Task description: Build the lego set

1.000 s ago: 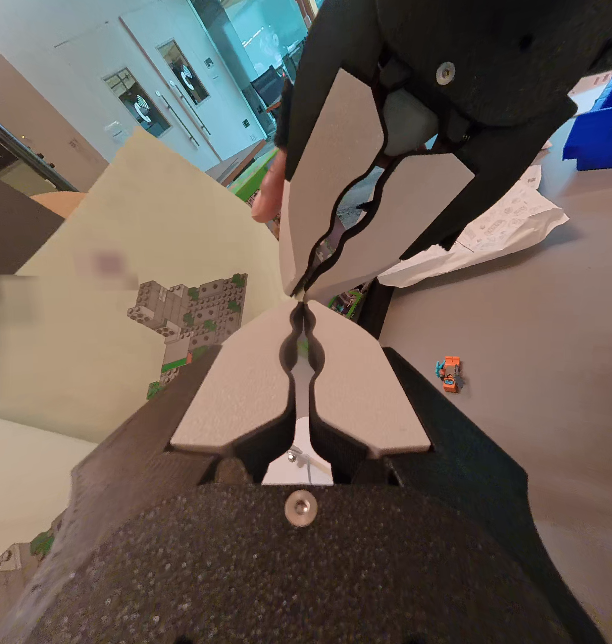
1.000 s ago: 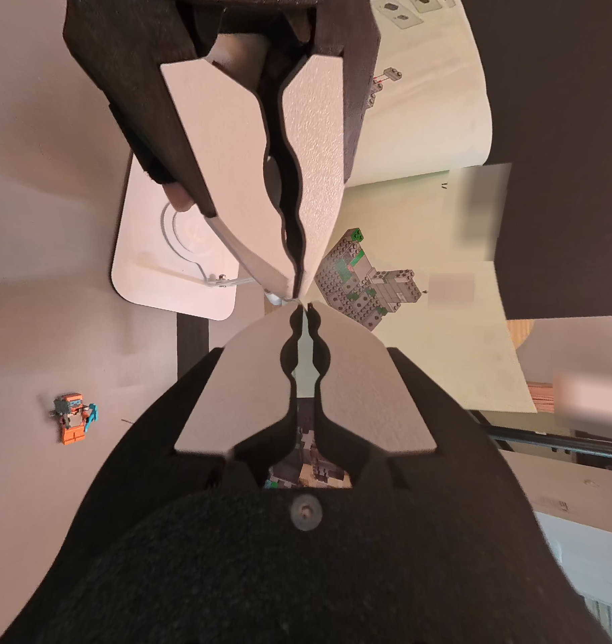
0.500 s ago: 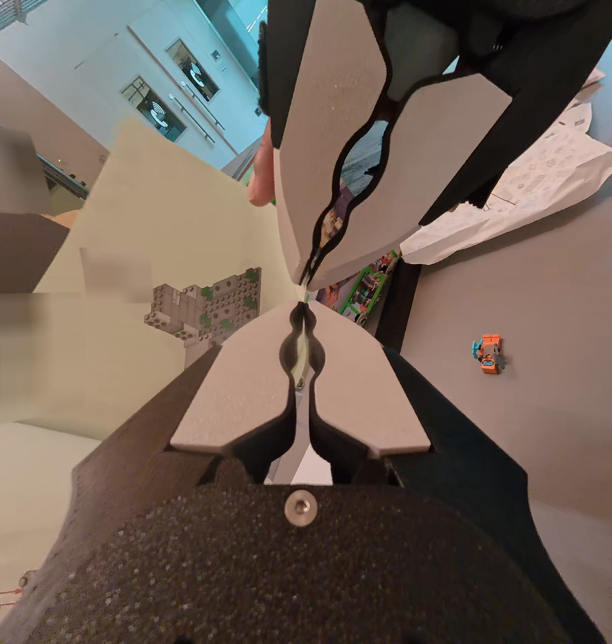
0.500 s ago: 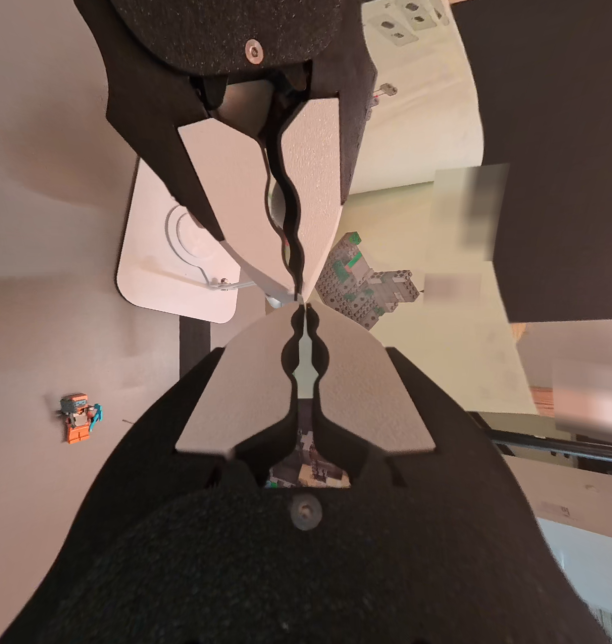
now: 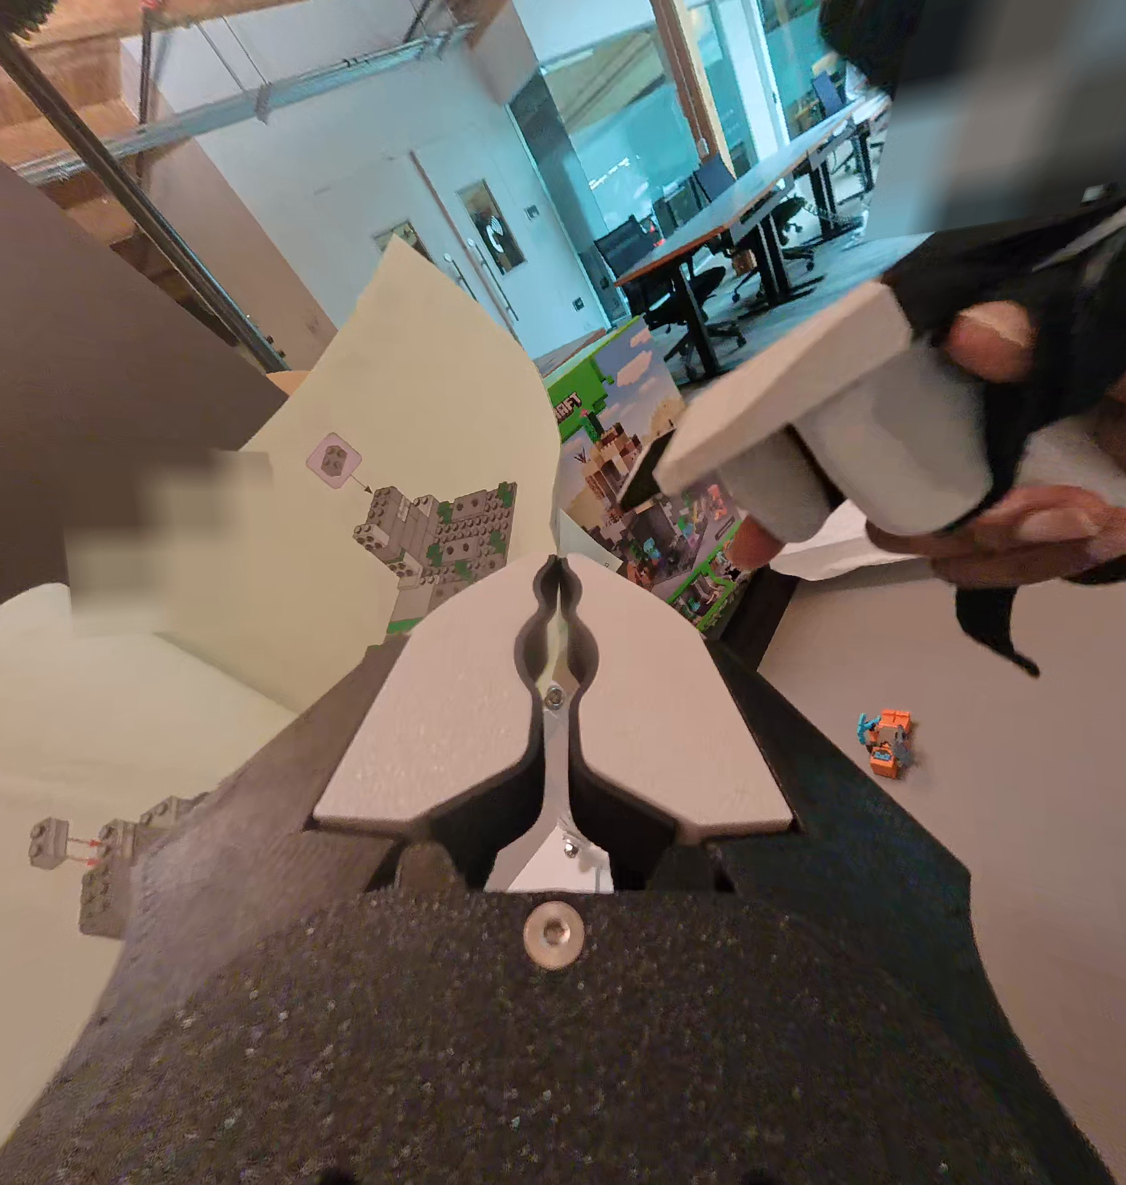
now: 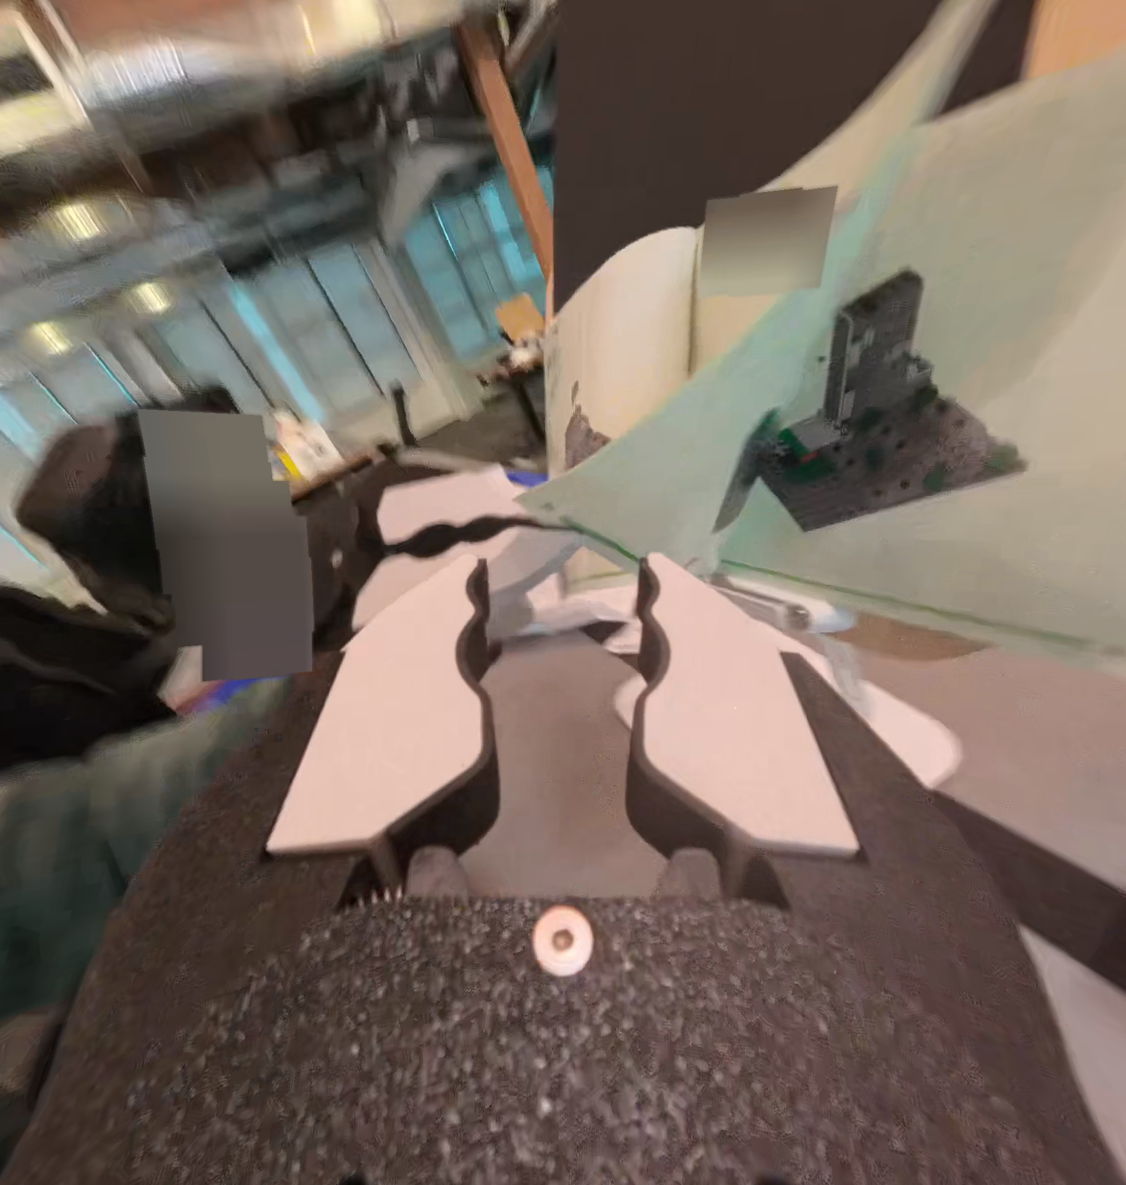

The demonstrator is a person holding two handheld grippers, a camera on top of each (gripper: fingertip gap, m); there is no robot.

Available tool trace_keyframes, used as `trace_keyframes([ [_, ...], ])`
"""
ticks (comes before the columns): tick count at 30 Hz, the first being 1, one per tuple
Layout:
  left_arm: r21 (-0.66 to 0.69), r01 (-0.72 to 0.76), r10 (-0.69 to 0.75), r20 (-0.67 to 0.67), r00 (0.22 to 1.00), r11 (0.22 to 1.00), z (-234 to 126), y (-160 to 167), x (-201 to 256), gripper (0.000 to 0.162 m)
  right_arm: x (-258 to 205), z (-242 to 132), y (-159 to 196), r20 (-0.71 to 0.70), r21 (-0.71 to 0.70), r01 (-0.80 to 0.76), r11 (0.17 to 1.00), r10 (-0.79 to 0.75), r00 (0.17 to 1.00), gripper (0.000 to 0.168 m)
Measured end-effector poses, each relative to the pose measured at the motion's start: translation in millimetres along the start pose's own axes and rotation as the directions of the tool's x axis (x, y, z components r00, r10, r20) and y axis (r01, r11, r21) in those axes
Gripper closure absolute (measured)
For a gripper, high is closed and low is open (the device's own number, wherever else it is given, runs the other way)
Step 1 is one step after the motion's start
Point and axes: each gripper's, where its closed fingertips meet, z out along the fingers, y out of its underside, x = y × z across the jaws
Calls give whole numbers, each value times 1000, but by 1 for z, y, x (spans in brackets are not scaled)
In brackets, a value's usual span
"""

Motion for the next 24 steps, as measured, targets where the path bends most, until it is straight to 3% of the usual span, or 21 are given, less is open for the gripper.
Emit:
trace_keyframes([
  [3, 11, 17, -17, 10, 1000, 1000, -5, 3, 5, 162, 10, 4, -6, 85, 85, -211, 974, 204, 975, 121],
  [6, 16, 28, -28, -7, 1000, 999, -8, 6, 13, 162, 20, 10, -8, 70, 97, -223, 970, 216, 974, 118],
  [9, 16, 54, -53, -23, 998, 998, -10, 9, 18, 162, 23, 11, -14, 72, 126, -196, 972, 188, 979, 142],
  [12, 10, 102, -101, -52, 994, 995, -12, 11, 21, 162, 20, 13, -13, 65, 128, -143, 981, 136, 989, 157],
  [14, 11, 169, -167, -113, 980, 986, -18, 7, 26, 153, 19, 13, -11, 55, 130, -98, 987, 92, 994, 163],
  [20, 30, 322, -313, -165, 935, 946, -32, -18, 6, 145, 19, 17, -1, -23, 72, 111, 991, -110, 994, 163],
  [24, 32, 434, -423, -170, 890, 900, -29, -34, -13, 143, 15, 26, 8, -131, 3, 349, 937, -345, 929, 162],
])
